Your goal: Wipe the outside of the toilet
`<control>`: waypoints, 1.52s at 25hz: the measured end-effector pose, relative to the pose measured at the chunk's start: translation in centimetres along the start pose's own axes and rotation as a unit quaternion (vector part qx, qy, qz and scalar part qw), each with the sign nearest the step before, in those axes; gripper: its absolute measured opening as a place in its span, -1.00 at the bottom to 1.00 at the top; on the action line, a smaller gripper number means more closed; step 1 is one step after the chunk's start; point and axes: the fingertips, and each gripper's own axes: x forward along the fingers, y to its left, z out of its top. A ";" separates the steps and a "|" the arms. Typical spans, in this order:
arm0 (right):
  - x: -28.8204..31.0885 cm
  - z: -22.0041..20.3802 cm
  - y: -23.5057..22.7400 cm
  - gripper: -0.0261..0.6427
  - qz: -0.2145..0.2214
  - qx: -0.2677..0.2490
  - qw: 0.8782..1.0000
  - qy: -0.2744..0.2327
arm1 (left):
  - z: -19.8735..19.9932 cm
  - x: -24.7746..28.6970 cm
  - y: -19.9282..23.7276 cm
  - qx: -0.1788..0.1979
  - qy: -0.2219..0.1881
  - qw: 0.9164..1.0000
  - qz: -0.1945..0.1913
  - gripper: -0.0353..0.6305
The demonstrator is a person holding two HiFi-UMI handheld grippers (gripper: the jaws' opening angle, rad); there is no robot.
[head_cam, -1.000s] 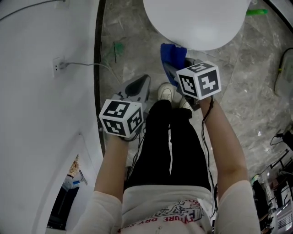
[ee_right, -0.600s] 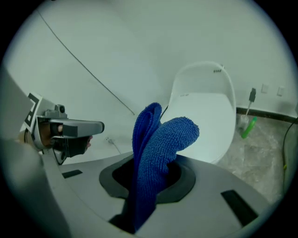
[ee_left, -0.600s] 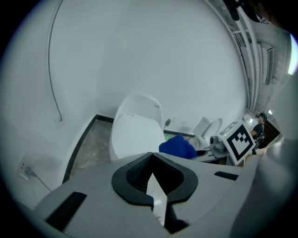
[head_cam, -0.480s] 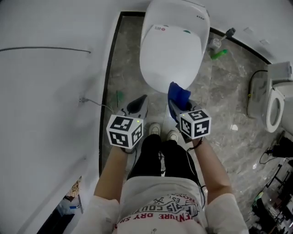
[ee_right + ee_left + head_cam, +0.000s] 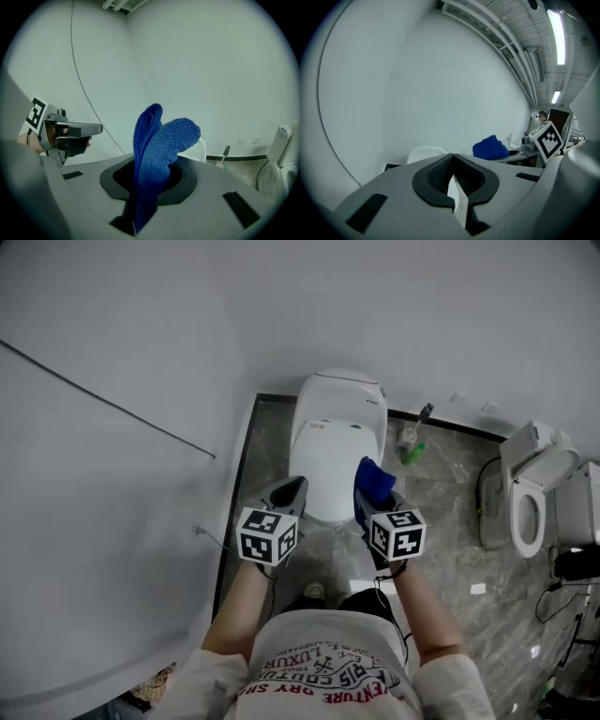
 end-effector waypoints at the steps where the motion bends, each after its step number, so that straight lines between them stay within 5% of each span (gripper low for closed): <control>1: -0.9 0.9 0.5 -0.71 -0.010 0.000 1.000 -0.009 | 1.3 -0.6 -0.4 0.009 -0.007 1.000 -0.003 -0.87; 5: -3.4 3.7 2.9 -0.71 -0.029 -0.010 0.999 -0.040 | 5.4 -2.9 -1.2 0.029 -0.033 0.999 -0.001 -0.87; 10: -7.0 6.7 4.6 -0.71 -0.045 -0.026 0.997 -0.064 | 10.0 -6.1 -1.4 0.012 -0.086 0.996 0.017 -0.87; 15: -9.7 9.1 5.1 -0.71 -0.058 -0.025 0.993 -0.095 | 12.5 -8.7 -2.9 0.048 -0.105 0.993 0.004 -0.87; 21: -12.2 12.3 4.7 -0.71 -0.073 -0.054 0.986 -0.143 | 13.6 -11.1 -4.7 0.093 -0.131 0.987 -0.002 -0.87; 38: -13.6 12.8 6.0 -0.71 -0.075 -0.080 0.979 -0.173 | 13.6 -12.0 -5.4 0.107 -0.139 0.985 -0.004 -0.87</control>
